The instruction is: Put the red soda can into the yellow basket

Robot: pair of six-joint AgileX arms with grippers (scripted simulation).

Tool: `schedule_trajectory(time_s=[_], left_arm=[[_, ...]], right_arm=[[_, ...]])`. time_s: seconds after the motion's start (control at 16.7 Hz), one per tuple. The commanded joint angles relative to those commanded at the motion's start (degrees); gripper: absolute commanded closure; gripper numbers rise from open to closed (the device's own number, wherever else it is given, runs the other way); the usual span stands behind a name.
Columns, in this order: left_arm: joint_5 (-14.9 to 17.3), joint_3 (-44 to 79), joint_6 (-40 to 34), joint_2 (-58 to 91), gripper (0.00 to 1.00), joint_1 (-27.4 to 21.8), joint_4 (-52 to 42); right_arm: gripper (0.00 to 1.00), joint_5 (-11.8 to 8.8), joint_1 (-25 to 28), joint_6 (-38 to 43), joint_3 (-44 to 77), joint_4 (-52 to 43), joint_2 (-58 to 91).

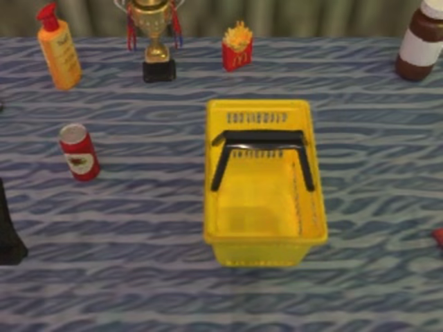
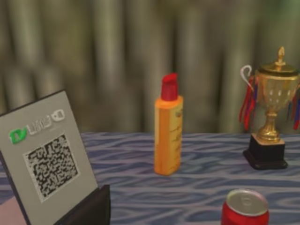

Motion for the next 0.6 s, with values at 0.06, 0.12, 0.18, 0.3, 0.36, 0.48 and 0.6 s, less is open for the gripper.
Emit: schedule_trajectory(time_s=[0.06, 0.12, 0.18, 0.3, 0.36, 0.48, 0.6], left_arm=[[0.0, 0.0, 0.0, 0.0, 0.0, 0.0, 0.0], [0.0, 0.0, 0.0, 0.0, 0.0, 0.0, 0.0], [0.0, 0.6, 0.2, 0.6, 0.0, -0.1, -0.4], [0.2, 3.5, 1.3, 3.5, 0.0, -0.5, -2.2], [0.3, 5.8, 2.1, 5.9, 0.0, -0.7, -3.7], [0.5, 11.9, 4.4, 12.5, 0.0, -1.3, -7.6], [0.6, 19.6, 7.3, 21.3, 0.0, -1.9, -12.6]], right_arm=[[0.0, 0.0, 0.0, 0.0, 0.0, 0.0, 0.0], [0.0, 0.0, 0.0, 0.0, 0.0, 0.0, 0.0], [0.0, 0.0, 0.0, 0.0, 0.0, 0.0, 0.0], [0.0, 0.0, 0.0, 0.0, 0.0, 0.0, 0.0], [0.0, 0.0, 0.0, 0.0, 0.0, 0.0, 0.0], [0.0, 0.0, 0.0, 0.0, 0.0, 0.0, 0.0], [0.0, 0.0, 0.0, 0.0, 0.0, 0.0, 0.0]])
